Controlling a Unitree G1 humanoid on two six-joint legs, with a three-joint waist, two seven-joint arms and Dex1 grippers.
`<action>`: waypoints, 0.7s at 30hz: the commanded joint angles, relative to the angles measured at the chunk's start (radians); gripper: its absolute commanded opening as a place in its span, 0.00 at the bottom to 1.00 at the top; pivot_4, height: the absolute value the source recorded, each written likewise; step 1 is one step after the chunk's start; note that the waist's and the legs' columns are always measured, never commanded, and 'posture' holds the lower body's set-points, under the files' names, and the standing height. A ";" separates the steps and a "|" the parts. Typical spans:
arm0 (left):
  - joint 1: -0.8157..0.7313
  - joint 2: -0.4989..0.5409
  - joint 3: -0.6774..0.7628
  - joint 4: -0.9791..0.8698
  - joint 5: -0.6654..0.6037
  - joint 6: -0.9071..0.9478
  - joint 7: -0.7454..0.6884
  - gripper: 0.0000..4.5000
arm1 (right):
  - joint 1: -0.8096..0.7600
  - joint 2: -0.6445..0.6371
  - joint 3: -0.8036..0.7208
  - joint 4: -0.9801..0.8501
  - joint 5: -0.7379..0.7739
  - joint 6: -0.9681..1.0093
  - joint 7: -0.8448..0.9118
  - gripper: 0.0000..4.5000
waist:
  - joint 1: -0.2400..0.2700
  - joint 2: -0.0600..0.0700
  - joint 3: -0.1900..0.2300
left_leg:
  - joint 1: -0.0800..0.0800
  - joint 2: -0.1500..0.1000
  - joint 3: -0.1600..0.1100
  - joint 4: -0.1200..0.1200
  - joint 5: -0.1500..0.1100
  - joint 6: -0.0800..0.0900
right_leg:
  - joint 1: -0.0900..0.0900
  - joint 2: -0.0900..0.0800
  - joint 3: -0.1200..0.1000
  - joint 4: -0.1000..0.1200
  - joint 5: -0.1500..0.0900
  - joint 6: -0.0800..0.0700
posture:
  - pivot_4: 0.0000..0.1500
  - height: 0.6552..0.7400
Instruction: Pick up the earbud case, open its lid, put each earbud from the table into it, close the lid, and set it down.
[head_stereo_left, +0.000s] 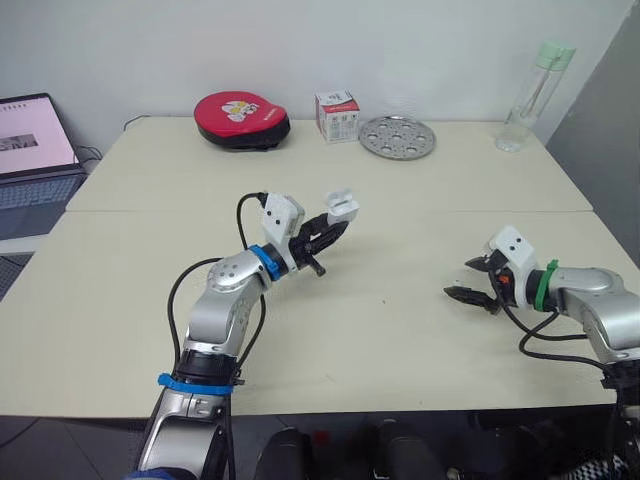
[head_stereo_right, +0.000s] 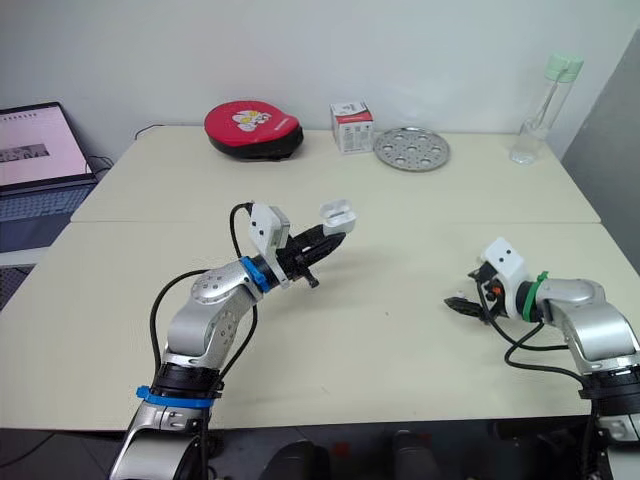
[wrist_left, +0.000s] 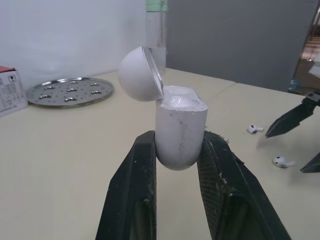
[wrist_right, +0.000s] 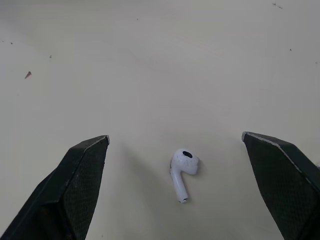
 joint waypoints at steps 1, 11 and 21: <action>-0.012 -0.003 -0.003 -0.042 0.002 -0.029 0.015 0.17 | -0.011 0.019 0.014 0.032 -0.026 -0.043 0.000 0.99 | 0.000 0.000 0.000 | 0.000 0.000 0.000 0.000 0.000 0.000 | 0.000 0.000 0.000 0.000 0.000 0.000 | 1.00 1.00; -0.026 0.020 0.002 -0.027 0.001 -0.042 0.013 0.17 | 0.005 0.018 0.043 0.070 -0.096 -0.044 -0.020 0.36 | 0.001 0.000 0.000 | 0.001 0.000 0.001 0.000 0.000 0.000 | 0.002 0.000 0.000 -0.001 0.000 0.000 | 1.00 1.00; -0.027 0.004 -0.007 -0.005 0.002 -0.063 0.020 0.17 | 0.066 -0.194 0.032 -0.010 -0.104 -0.083 0.161 0.09 | 0.017 0.000 0.000 | 0.001 -0.002 0.000 0.000 0.000 0.000 | 0.002 -0.001 -0.001 -0.001 0.000 0.000 | 1.00 1.00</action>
